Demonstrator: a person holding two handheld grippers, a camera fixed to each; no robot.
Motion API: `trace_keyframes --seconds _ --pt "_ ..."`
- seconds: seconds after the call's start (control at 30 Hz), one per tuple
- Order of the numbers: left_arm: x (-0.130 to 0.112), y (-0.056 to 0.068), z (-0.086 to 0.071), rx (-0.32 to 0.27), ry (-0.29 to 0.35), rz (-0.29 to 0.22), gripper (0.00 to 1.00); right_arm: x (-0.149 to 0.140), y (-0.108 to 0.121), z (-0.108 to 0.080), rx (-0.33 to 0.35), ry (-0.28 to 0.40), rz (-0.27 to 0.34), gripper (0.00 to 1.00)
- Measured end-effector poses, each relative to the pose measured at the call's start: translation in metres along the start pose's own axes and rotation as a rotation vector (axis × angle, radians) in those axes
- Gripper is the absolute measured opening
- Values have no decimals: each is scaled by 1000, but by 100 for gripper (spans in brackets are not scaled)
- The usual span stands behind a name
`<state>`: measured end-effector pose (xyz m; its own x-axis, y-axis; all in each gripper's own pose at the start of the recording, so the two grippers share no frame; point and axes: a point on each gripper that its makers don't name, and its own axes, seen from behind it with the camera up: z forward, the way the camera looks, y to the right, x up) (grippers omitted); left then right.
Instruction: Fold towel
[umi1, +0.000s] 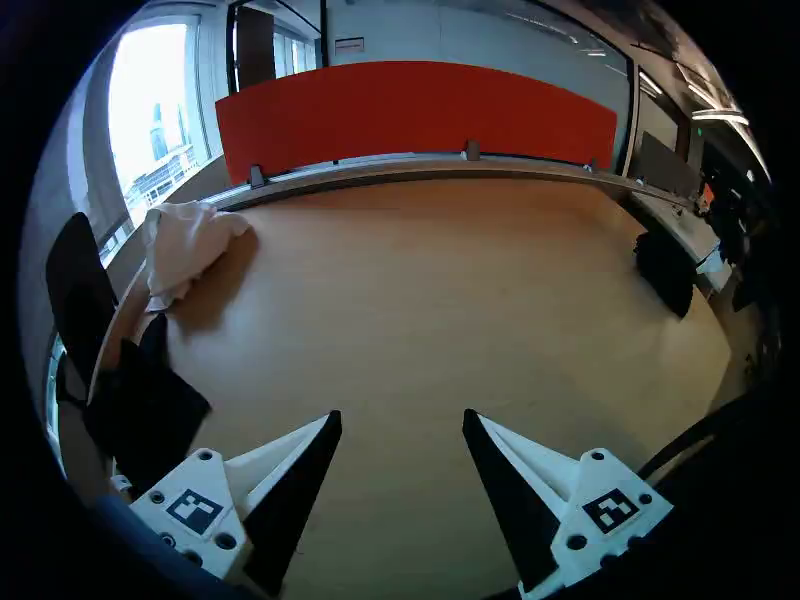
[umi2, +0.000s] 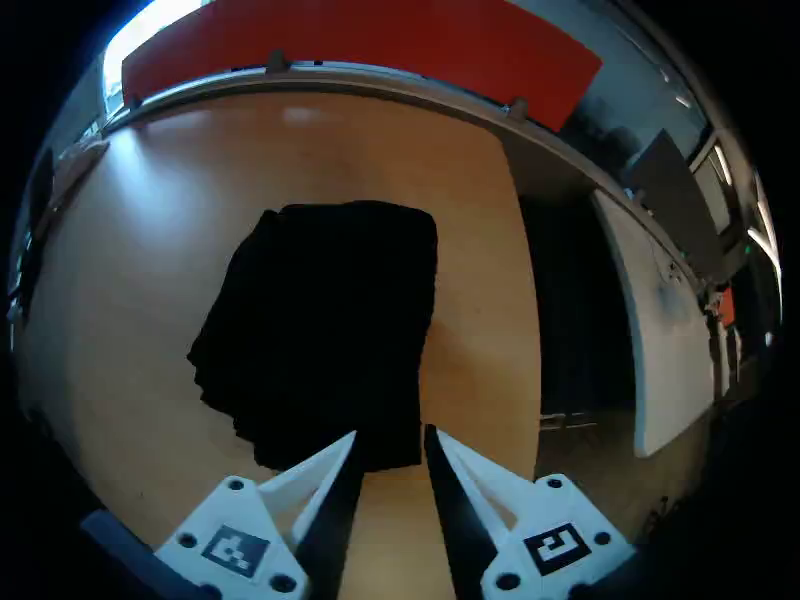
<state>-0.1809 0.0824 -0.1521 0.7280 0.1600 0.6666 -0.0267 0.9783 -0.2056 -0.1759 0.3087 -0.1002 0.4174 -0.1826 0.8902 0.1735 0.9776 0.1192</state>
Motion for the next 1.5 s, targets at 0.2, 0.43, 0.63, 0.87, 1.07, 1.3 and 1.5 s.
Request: trace_keyframes --seconds 0.2,0.43,0.63,0.87,1.07,1.3,1.5 --pt "1 -2 1 -2 3 0 90 -3 -5 -2 -2 11 7 96" --pt "2 -4 1 -3 10 -8 90 1 -12 -6 0 38 15 100" --pt "3 -5 0 -3 17 -15 90 8 -21 -9 16 63 40 100" --pt "3 -9 -2 2 25 -24 90 21 -35 -13 39 107 66 100" --pt "6 -13 -4 11 34 -30 90 38 -51 -17 64 154 76 100" --pt "10 -19 -6 30 46 -48 90 60 -61 -25 59 217 158 100" --pt "11 -23 -6 43 50 -70 90 72 -62 -29 22 245 289 100"
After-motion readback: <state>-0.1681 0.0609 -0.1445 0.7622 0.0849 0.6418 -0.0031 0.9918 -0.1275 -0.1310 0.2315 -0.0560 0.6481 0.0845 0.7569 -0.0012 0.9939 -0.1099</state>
